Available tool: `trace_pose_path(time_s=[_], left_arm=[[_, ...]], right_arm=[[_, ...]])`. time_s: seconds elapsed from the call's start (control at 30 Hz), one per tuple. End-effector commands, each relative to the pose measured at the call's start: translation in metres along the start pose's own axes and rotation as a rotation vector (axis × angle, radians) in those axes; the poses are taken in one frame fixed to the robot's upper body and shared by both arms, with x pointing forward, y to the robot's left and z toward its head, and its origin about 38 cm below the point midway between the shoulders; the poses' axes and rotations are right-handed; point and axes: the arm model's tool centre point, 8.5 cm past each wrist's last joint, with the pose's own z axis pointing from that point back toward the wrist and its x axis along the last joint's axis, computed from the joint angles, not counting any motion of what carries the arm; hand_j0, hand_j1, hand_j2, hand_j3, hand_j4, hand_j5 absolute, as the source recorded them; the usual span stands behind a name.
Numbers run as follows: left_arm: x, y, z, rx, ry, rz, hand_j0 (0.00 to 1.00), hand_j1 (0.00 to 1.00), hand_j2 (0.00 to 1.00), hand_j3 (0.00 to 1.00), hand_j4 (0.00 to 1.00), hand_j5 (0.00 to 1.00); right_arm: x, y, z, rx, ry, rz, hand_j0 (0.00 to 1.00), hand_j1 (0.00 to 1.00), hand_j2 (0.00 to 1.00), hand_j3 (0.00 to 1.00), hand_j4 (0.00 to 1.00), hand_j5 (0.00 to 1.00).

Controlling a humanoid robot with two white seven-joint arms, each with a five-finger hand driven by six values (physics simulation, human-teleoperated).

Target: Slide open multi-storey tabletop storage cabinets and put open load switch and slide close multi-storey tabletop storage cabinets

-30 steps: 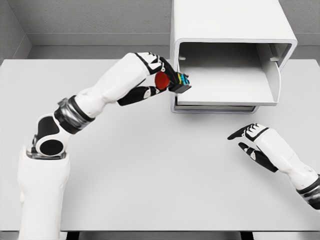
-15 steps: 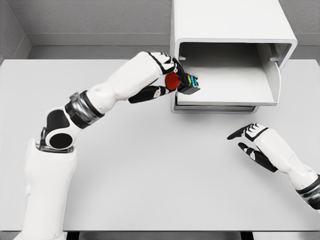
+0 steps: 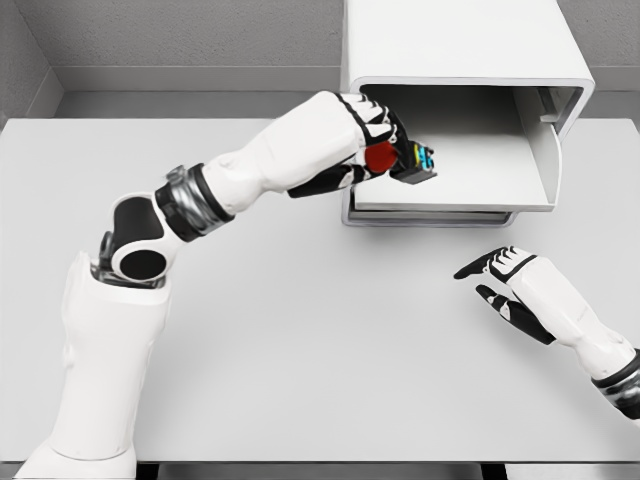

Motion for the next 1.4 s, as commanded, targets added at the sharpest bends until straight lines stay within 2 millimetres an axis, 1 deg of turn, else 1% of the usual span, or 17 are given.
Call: trace_pose_path(time_s=[0.0,0.07,0.17,0.23,0.3,0.4,0.43,0.5,0.6,0.7,0.77,0.87,0.97,1.03,1.17,1.27,1.37], left_arm=[[0.001,-0.005,-0.003,-0.021,0.0,-0.002,0.4,0.4,0.4,0.4,0.4,0.4],[0.003,-0.008,-0.007,-0.04,-0.007,-0.013,0.4,0.4,0.4,0.4,0.4,0.4],[0.004,0.001,-0.014,-0.037,-0.02,-0.043,0.4,0.4,0.4,0.4,0.4,0.4],[0.007,0.0,-0.017,-0.043,-0.033,-0.044,0.4,0.4,0.4,0.4,0.4,0.4],[0.008,0.006,-0.022,-0.04,-0.045,-0.058,0.4,0.4,0.4,0.4,0.4,0.4],[0.008,0.008,-0.024,-0.041,-0.049,-0.066,0.4,0.4,0.4,0.4,0.4,0.4],[0.011,0.004,-0.027,-0.051,-0.062,-0.062,0.4,0.4,0.4,0.4,0.4,0.4],[0.002,0.0,-0.029,-0.068,-0.047,-0.044,0.4,0.4,0.4,0.4,0.4,0.4],[-0.004,-0.001,-0.032,-0.08,-0.041,-0.038,0.4,0.4,0.4,0.4,0.4,0.4],[-0.001,-0.007,-0.037,-0.112,-0.046,-0.058,0.4,0.4,0.4,0.4,0.4,0.4],[-0.001,-0.006,-0.039,-0.113,-0.051,-0.062,0.4,0.4,0.4,0.4,0.4,0.4],[-0.007,-0.006,-0.045,-0.134,-0.046,-0.065,0.4,0.4,0.4,0.4,0.4,0.4],[-0.008,-0.012,-0.051,-0.158,-0.056,-0.058,0.4,0.4,0.4,0.4,0.4,0.4],[-0.003,-0.016,-0.055,-0.175,-0.074,-0.059,0.4,0.4,0.4,0.4,0.4,0.4],[-0.005,-0.012,-0.059,-0.179,-0.077,-0.068,0.4,0.4,0.4,0.4,0.4,0.4],[-0.013,-0.015,-0.062,-0.202,-0.061,-0.074,0.4,0.4,0.4,0.4,0.4,0.4],[-0.014,-0.014,-0.064,-0.216,-0.053,-0.094,0.4,0.4,0.4,0.4,0.4,0.4]], right_arm=[[0.0,-0.001,0.0,-0.004,-0.001,-0.005,0.57,0.57,0.57,0.57,0.57,0.57],[0.0,-0.001,0.0,-0.004,-0.001,-0.005,0.57,0.57,0.57,0.57,0.57,0.57],[0.0,-0.001,0.0,-0.004,-0.002,-0.005,0.57,0.57,0.57,0.57,0.57,0.57],[0.0,-0.001,0.0,-0.005,-0.002,-0.006,0.58,0.58,0.58,0.58,0.58,0.58],[0.0,-0.001,0.0,-0.004,-0.002,-0.005,0.58,0.58,0.58,0.58,0.58,0.58],[0.0,-0.001,0.0,-0.005,-0.001,-0.004,0.57,0.57,0.57,0.57,0.57,0.57],[0.0,-0.001,0.0,-0.005,0.0,-0.004,0.57,0.57,0.57,0.57,0.57,0.57],[0.0,-0.001,0.0,-0.005,0.0,-0.004,0.57,0.57,0.57,0.57,0.57,0.57],[0.0,-0.001,0.0,-0.005,0.0,-0.004,0.57,0.57,0.57,0.57,0.57,0.57],[0.0,-0.001,0.0,-0.006,0.0,-0.004,0.57,0.57,0.57,0.57,0.57,0.57],[0.0,-0.001,0.0,-0.007,0.0,-0.005,0.57,0.57,0.57,0.57,0.57,0.57],[0.0,-0.001,0.0,-0.006,-0.001,-0.005,0.57,0.57,0.57,0.57,0.57,0.57],[0.001,-0.001,0.0,-0.007,-0.003,-0.007,0.57,0.57,0.57,0.57,0.57,0.57],[0.001,-0.001,0.0,-0.008,-0.003,-0.008,0.57,0.57,0.57,0.57,0.57,0.57],[0.004,-0.003,-0.002,-0.012,-0.014,-0.006,0.57,0.57,0.57,0.57,0.57,0.57],[0.004,-0.003,-0.002,-0.012,-0.016,-0.004,0.58,0.58,0.58,0.58,0.58,0.58],[0.004,-0.003,-0.002,-0.011,-0.016,-0.003,0.57,0.57,0.57,0.57,0.57,0.57]])
